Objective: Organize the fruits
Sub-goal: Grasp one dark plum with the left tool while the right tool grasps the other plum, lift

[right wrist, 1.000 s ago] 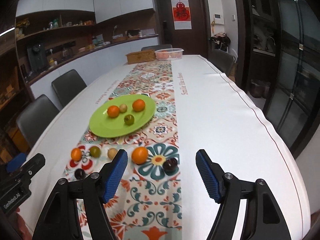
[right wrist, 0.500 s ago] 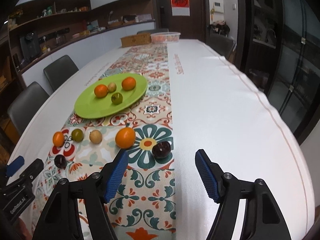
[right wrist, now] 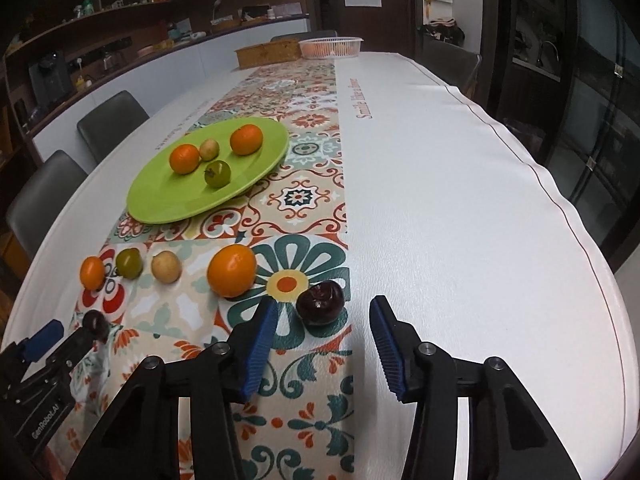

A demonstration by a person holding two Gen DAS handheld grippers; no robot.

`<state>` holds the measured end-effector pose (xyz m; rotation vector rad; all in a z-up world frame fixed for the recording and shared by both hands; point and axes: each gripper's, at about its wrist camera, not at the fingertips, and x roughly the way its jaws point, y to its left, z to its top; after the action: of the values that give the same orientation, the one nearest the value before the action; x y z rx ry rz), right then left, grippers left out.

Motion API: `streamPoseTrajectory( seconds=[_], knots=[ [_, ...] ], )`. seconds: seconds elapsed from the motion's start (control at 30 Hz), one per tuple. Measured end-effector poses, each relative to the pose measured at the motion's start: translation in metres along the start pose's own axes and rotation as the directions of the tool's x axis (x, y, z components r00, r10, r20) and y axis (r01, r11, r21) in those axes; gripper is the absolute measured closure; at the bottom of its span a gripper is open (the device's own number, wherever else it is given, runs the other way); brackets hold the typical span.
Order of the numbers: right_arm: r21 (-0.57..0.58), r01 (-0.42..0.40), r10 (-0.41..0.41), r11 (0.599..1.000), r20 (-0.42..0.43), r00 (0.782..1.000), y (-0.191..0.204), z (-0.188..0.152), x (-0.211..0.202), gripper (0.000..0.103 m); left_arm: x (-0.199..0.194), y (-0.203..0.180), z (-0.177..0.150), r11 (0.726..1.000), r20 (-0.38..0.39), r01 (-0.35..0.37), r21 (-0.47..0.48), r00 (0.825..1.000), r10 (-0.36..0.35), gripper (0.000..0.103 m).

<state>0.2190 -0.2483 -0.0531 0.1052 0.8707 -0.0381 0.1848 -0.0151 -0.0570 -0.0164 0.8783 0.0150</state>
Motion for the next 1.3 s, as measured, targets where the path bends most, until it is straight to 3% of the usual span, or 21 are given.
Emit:
streamPoseTrajectory(
  seconds=[0.67, 0.87, 1.3],
  knots=[
    [-0.033, 0.004, -0.005, 0.999, -0.036, 0.999, 0.004, 0.002, 0.018, 0.073, 0.011, -0.004, 0.009, 0.999, -0.024, 0.052, 0.011, 0.998, -0.051, 0.074],
    [-0.044, -0.004, 0.004, 0.999, -0.007, 1.0, 0.004, 0.001, 0.012, 0.074, 0.007, -0.005, 0.01, 0.998, -0.013, 0.049, 0.03, 0.999, -0.049, 0.074],
    [-0.106, -0.085, 0.089, 0.991, 0.04, 0.995, 0.022, -0.005, -0.029, 0.074, -0.034, -0.014, 0.015, 0.988, 0.07, 0.118, 0.1, 0.99, -0.125, 0.074]
  ],
)
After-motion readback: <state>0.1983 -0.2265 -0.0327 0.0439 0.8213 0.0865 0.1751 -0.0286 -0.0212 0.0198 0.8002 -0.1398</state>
